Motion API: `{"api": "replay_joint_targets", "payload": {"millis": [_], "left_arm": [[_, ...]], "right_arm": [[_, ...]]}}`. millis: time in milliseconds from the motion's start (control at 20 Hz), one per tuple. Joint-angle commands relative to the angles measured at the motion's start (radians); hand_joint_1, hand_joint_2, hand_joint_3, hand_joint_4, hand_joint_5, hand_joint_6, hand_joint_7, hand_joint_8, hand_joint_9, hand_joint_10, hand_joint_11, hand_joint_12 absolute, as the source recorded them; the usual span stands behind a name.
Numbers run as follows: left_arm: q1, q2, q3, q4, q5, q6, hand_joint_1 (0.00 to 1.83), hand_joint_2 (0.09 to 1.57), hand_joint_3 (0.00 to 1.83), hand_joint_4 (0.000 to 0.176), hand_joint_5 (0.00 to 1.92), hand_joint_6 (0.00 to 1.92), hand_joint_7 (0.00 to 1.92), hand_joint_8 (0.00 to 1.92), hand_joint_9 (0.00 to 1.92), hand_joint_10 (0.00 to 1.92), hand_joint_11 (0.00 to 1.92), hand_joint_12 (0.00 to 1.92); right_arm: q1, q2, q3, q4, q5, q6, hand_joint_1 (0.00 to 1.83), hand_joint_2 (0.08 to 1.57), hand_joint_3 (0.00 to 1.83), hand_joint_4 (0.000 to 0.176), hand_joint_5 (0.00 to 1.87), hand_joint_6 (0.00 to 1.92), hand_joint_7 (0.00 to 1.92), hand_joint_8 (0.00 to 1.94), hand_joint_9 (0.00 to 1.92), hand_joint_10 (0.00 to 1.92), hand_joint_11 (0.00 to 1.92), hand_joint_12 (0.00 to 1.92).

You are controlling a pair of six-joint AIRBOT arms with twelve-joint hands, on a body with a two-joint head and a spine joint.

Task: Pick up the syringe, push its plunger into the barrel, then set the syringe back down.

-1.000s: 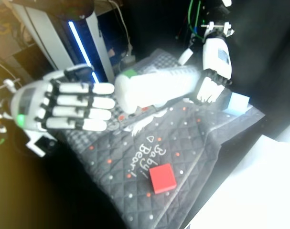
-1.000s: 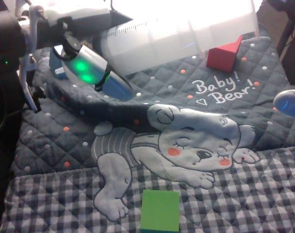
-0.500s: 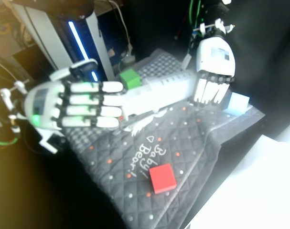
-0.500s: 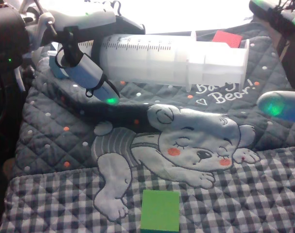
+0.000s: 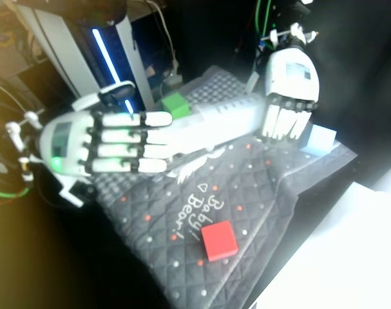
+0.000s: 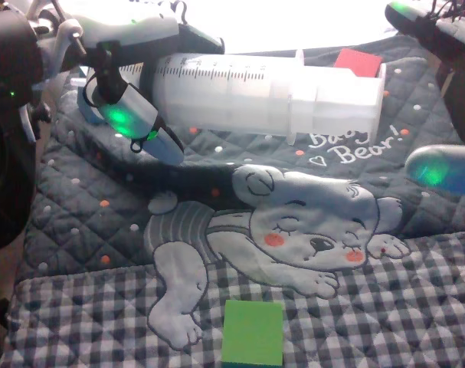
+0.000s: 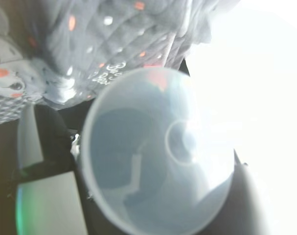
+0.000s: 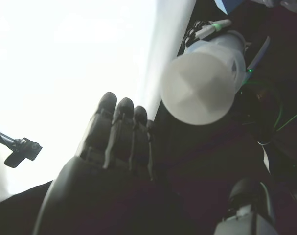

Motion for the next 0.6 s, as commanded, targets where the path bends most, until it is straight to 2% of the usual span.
{"api": "replay_joint_targets", "payload": {"millis": [0, 200, 300, 550], "left_arm": [[-0.011, 0.003, 0.005, -0.057, -0.085, -0.045, 1.53, 1.13, 0.00, 0.000, 1.19, 1.92, 1.34, 1.92, 1.44, 1.92, 1.49, 1.92], [-0.021, 0.025, 0.010, -0.104, -0.106, -0.040, 1.59, 1.15, 0.01, 0.000, 1.27, 1.92, 1.44, 1.92, 1.54, 1.92, 1.60, 1.92], [-0.031, 0.034, 0.009, -0.104, -0.106, -0.039, 1.54, 1.16, 0.01, 0.000, 1.29, 1.92, 1.44, 1.92, 1.52, 1.92, 1.59, 1.92], [-0.057, 0.049, 0.004, -0.107, -0.110, -0.035, 1.55, 1.14, 0.00, 0.000, 1.29, 1.92, 1.42, 1.92, 1.50, 1.92, 1.57, 1.92]], "right_arm": [[0.011, 0.012, 0.003, 0.010, 0.120, 0.010, 0.02, 0.96, 0.02, 0.000, 0.08, 0.00, 0.16, 0.00, 0.16, 0.00, 0.08, 0.17], [0.011, 0.021, -0.001, 0.010, 0.120, 0.010, 0.02, 0.95, 0.00, 0.000, 0.11, 0.01, 0.18, 0.00, 0.18, 0.00, 0.11, 0.17], [0.011, 0.022, -0.001, 0.010, 0.120, 0.010, 0.02, 0.95, 0.00, 0.000, 0.11, 0.01, 0.18, 0.00, 0.17, 0.00, 0.10, 0.17], [0.010, 0.022, -0.005, 0.011, 0.120, 0.010, 0.01, 0.94, 0.00, 0.000, 0.10, 0.00, 0.18, 0.00, 0.16, 0.00, 0.09, 0.16]]}}
